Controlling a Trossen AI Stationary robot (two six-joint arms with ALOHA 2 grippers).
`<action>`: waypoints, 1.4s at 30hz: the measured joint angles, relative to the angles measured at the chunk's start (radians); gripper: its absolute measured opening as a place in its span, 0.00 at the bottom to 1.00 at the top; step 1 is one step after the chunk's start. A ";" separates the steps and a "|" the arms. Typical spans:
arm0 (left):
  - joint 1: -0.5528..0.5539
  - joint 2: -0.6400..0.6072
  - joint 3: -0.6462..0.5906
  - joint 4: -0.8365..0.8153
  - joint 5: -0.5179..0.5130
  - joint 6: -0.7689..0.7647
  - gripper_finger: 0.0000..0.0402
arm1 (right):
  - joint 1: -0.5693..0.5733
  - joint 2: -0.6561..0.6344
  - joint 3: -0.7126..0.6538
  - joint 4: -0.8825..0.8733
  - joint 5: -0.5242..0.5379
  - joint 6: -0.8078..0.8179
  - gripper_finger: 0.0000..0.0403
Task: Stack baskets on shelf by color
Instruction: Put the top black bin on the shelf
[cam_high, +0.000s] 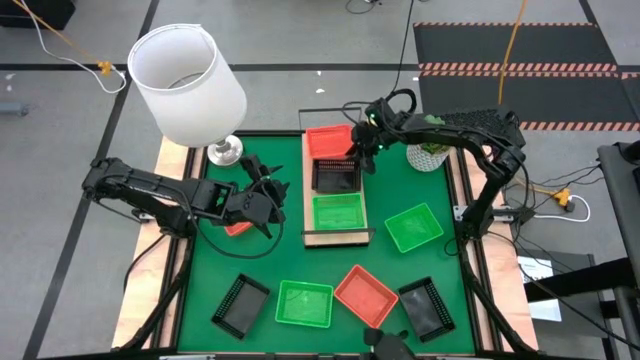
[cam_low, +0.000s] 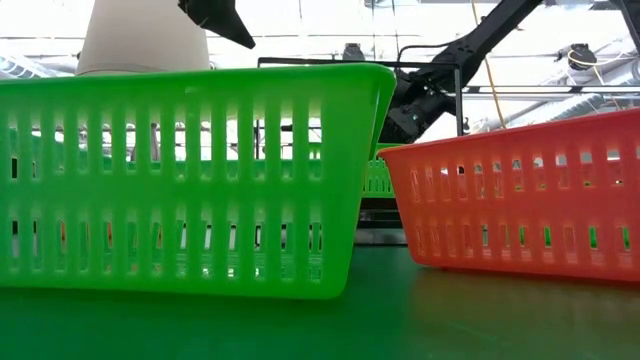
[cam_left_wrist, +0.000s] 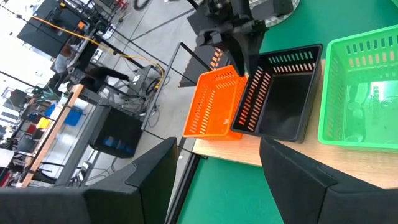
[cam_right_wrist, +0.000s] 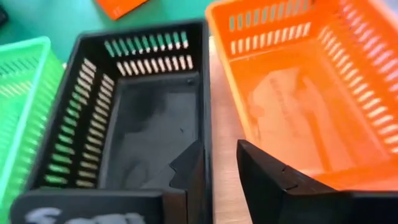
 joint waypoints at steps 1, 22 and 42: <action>0.000 0.000 0.000 0.000 0.000 0.000 0.58 | 0.000 -0.015 0.000 -0.006 0.002 0.012 0.24; 0.004 0.000 0.000 0.005 0.032 -0.001 0.58 | 0.115 -0.384 -0.350 0.062 0.344 0.152 0.25; 0.086 0.015 0.000 0.074 0.175 0.002 0.58 | 0.114 -0.297 -0.544 0.510 0.340 0.177 0.01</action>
